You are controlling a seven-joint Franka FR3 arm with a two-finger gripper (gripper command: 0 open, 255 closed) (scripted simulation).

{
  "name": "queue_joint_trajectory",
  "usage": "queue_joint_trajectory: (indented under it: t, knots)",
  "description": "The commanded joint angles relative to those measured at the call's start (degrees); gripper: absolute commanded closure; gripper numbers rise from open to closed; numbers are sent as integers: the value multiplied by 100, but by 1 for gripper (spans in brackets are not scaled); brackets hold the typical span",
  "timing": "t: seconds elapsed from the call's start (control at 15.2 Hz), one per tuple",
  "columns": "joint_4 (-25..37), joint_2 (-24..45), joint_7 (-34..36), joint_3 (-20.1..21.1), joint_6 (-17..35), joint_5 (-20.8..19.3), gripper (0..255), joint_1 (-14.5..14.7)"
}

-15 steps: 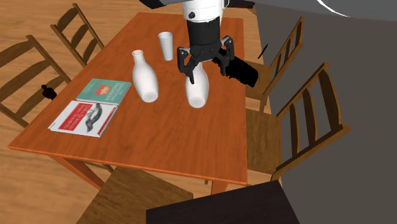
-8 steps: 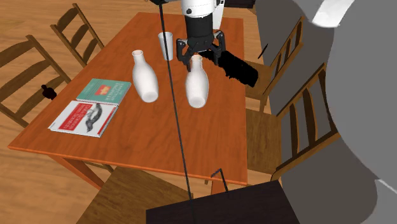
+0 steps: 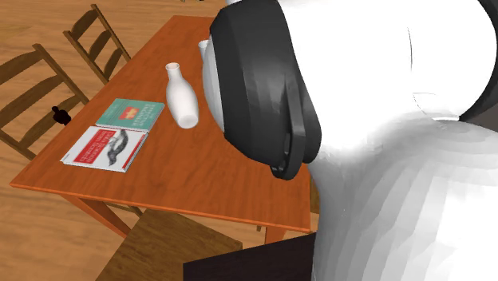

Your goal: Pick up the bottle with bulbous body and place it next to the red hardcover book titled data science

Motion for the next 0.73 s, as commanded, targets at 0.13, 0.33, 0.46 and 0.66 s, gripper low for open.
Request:
queue_joint_trajectory:
  t: [0.13,0.33,0.46,0.66]
  knots:
    - [397,400,-4,-1,10,15,0,-3]
    - [137,380,-1,-2,250,13,0,-10]
    - [-71,374,3,-4,452,11,0,-16]
    - [-71,374,3,-4,452,11,0,-16]
